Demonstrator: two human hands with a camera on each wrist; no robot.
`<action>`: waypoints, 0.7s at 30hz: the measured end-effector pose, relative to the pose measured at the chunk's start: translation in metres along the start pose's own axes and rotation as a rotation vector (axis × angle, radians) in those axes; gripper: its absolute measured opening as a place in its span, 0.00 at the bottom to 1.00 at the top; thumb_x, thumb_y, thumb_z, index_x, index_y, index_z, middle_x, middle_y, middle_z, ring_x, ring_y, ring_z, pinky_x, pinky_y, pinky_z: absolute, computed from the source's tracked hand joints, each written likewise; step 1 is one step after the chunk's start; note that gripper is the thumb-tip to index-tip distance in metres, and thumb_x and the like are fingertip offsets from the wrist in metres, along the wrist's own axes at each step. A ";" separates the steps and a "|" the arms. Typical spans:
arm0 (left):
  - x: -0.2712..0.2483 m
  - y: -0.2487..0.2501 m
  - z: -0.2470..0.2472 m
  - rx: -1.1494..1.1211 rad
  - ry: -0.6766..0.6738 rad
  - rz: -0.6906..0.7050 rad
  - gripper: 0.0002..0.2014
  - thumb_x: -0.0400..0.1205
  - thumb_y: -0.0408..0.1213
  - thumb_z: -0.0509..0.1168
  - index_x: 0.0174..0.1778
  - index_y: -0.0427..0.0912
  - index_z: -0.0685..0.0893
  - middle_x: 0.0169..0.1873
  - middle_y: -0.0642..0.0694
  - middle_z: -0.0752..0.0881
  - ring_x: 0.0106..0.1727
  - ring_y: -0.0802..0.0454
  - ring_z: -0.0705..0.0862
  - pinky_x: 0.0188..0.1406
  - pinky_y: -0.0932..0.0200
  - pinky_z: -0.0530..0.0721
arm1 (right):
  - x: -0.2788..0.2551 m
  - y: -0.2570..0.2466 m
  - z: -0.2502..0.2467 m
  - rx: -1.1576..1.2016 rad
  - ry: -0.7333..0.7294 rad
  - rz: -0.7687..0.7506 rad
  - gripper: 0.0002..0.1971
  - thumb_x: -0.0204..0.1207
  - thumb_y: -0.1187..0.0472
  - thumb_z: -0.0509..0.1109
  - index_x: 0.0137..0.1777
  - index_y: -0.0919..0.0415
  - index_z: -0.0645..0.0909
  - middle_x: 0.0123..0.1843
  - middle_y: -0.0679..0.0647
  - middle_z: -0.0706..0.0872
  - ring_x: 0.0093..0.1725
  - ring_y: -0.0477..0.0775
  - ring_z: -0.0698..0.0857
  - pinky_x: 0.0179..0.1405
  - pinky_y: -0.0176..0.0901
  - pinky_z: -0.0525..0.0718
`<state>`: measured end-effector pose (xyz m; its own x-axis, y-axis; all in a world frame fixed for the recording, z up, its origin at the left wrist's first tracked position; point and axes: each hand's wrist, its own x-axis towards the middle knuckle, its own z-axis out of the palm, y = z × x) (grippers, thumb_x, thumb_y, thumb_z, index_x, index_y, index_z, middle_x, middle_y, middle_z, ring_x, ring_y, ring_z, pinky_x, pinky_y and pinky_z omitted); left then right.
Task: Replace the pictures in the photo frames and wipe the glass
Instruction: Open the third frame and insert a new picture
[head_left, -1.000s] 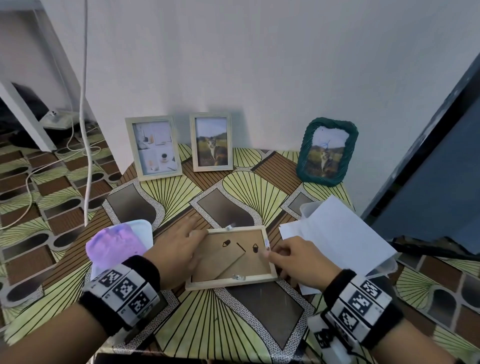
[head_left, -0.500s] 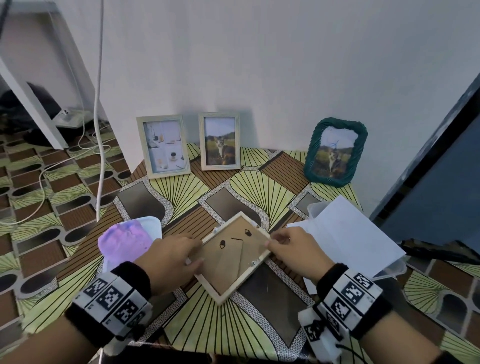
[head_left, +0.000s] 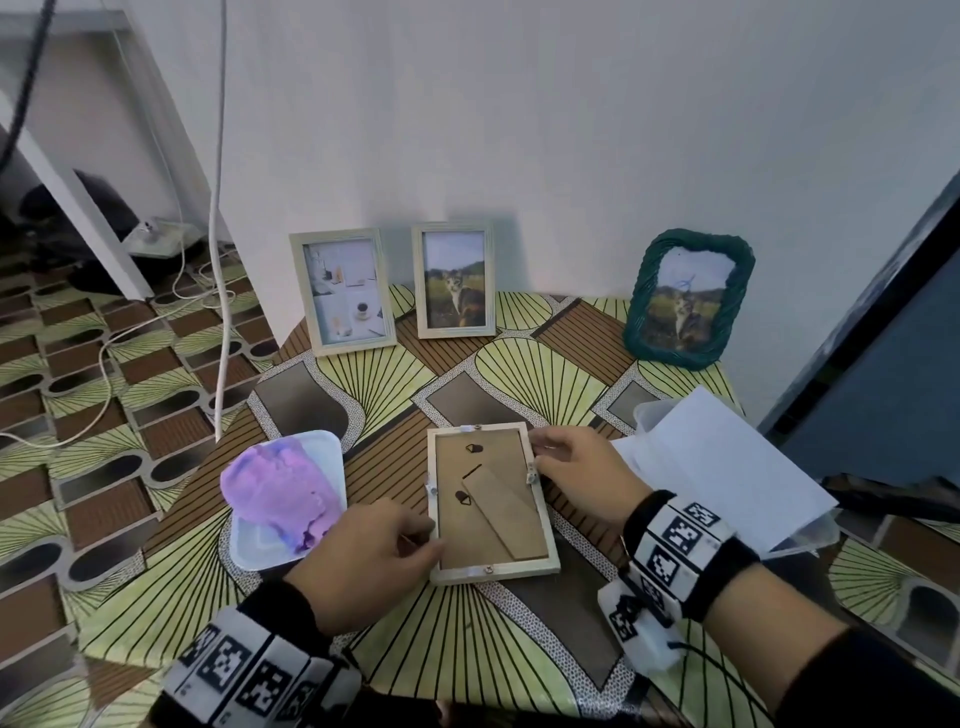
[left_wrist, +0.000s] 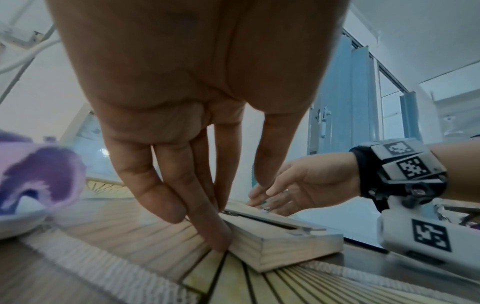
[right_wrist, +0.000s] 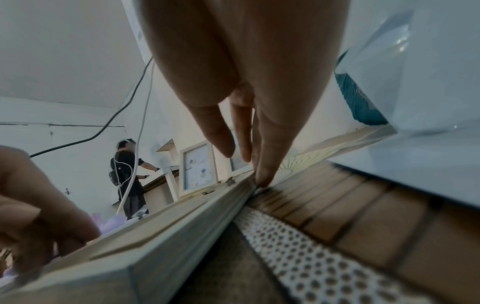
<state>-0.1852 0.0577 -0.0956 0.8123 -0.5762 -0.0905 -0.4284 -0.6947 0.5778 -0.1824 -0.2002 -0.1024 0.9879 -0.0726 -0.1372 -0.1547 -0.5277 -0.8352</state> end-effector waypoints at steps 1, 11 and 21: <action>0.001 0.002 -0.001 0.021 -0.005 0.003 0.15 0.83 0.48 0.64 0.33 0.46 0.85 0.27 0.56 0.85 0.34 0.61 0.83 0.38 0.60 0.82 | -0.004 0.001 0.000 -0.008 -0.007 -0.019 0.17 0.79 0.70 0.66 0.65 0.57 0.85 0.62 0.46 0.89 0.65 0.45 0.84 0.71 0.46 0.80; 0.052 0.031 -0.004 0.490 -0.087 0.260 0.26 0.83 0.46 0.60 0.78 0.50 0.71 0.71 0.50 0.75 0.71 0.51 0.70 0.72 0.54 0.71 | -0.033 0.003 0.001 -0.543 -0.064 -0.289 0.11 0.83 0.61 0.61 0.58 0.61 0.83 0.60 0.52 0.85 0.61 0.54 0.82 0.62 0.46 0.79; 0.077 0.029 -0.007 0.719 -0.227 0.338 0.25 0.82 0.47 0.58 0.76 0.50 0.68 0.73 0.44 0.70 0.71 0.44 0.71 0.68 0.46 0.75 | -0.019 0.008 0.002 -0.532 -0.015 -0.231 0.15 0.77 0.63 0.70 0.64 0.58 0.85 0.68 0.48 0.82 0.65 0.50 0.81 0.66 0.35 0.73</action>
<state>-0.1320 -0.0042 -0.0806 0.5272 -0.8232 -0.2106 -0.8468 -0.5296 -0.0496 -0.2027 -0.2011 -0.1080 0.9945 0.1049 0.0064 0.0960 -0.8816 -0.4622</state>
